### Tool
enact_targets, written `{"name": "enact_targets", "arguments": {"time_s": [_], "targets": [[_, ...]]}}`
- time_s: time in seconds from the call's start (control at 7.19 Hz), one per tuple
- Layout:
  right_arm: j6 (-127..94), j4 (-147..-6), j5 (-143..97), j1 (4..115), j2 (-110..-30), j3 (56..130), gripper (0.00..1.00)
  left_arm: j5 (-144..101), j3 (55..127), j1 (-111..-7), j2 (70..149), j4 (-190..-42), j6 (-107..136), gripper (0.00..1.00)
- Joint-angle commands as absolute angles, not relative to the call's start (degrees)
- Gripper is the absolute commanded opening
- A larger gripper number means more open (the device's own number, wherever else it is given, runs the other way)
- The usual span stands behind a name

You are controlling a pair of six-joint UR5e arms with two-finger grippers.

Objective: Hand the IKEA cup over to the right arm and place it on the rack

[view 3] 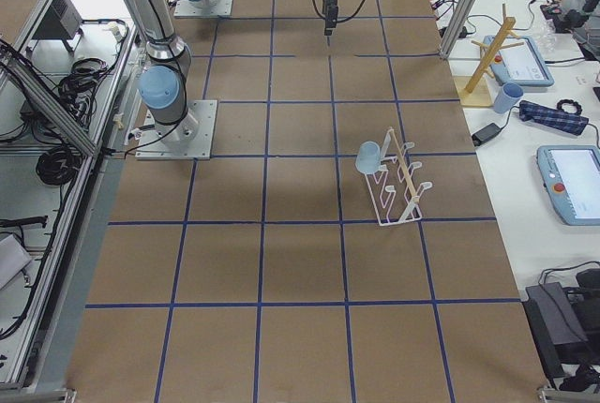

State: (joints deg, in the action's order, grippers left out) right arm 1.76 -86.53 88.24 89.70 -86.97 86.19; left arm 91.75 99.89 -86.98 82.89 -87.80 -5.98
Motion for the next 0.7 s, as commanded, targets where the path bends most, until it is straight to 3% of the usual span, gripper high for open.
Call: {"name": "enact_targets", "arguments": {"time_s": [0.0,0.56], "targets": [[1.58,-86.22,88.59,89.74,-87.8,86.22,1.0,91.67,99.84,-87.01,82.88,-87.72,-5.98,1.0],[1.76,-86.4,87.72,89.65,-87.45,86.13,1.0,91.67,99.93,-87.01,82.53,-87.71,-5.98,1.0]]}}
